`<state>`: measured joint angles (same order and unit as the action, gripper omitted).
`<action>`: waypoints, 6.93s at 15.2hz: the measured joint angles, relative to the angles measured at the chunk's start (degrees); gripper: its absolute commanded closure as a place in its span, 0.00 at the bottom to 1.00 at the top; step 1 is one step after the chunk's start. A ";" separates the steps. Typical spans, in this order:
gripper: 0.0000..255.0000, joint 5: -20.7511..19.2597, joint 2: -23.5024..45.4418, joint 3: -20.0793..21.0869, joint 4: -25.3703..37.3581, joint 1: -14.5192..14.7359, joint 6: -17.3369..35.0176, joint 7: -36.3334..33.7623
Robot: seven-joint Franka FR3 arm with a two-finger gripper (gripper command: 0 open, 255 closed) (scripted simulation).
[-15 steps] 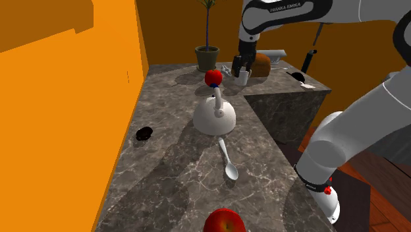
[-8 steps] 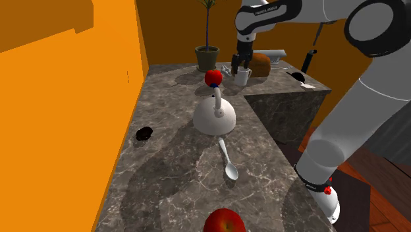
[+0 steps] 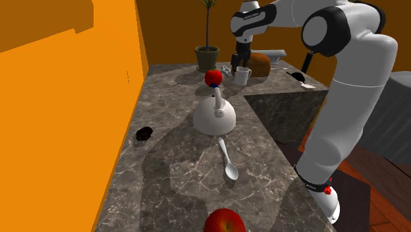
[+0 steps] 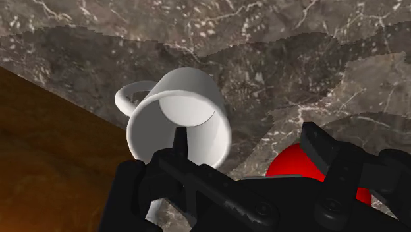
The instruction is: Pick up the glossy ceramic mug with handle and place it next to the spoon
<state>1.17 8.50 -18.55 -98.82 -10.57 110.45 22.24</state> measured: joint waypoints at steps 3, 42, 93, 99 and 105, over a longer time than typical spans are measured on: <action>0.00 0.84 2.18 -0.24 1.06 -0.66 0.99 1.01; 1.00 0.94 2.52 -0.38 8.04 -0.96 -5.64 1.21; 1.00 -0.33 -56.06 24.08 -31.84 10.84 -25.05 -33.39; 1.00 3.31 -61.14 28.47 -35.56 12.60 -26.39 -38.03; 1.00 3.84 -62.96 28.93 -41.13 12.96 -22.65 -38.16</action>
<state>5.01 -54.46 10.38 -139.95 2.39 87.79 -15.93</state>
